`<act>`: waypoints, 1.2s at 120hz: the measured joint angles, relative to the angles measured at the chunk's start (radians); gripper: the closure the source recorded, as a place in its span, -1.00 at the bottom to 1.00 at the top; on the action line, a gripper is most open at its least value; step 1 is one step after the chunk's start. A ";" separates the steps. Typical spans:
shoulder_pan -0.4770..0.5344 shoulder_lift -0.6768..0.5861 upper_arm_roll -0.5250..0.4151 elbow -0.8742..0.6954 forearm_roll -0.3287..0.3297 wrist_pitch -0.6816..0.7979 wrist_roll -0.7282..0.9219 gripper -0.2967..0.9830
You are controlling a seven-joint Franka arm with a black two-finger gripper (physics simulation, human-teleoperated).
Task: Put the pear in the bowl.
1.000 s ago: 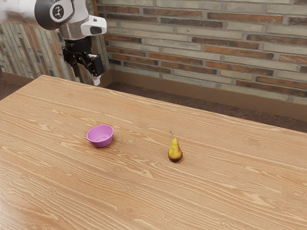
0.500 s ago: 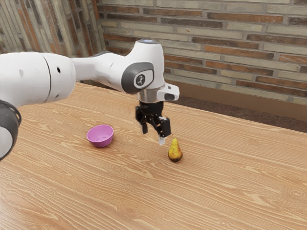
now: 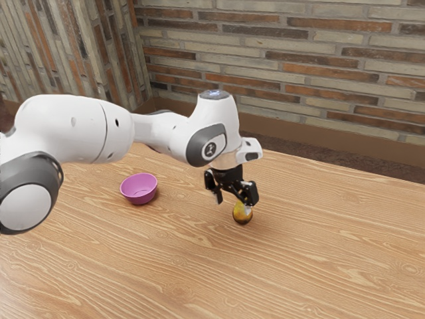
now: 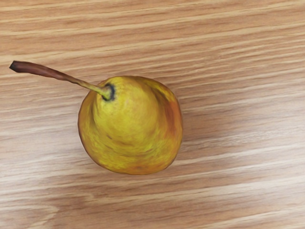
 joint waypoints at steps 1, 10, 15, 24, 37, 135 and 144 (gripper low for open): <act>0.000 0.001 0.000 0.000 0.000 0.004 0.000 -0.54; 0.001 0.018 0.000 0.000 -0.008 0.035 -0.004 -0.54; 0.001 0.028 0.001 0.000 -0.011 0.050 -0.006 -0.54; 0.001 0.040 0.008 0.000 -0.017 0.070 -0.008 -0.54; 0.002 0.056 0.013 0.000 -0.034 0.093 -0.009 -0.54; 0.002 0.138 0.028 0.039 -0.079 0.178 0.049 -0.47; 0.002 0.138 0.028 0.042 -0.080 0.180 0.053 -0.32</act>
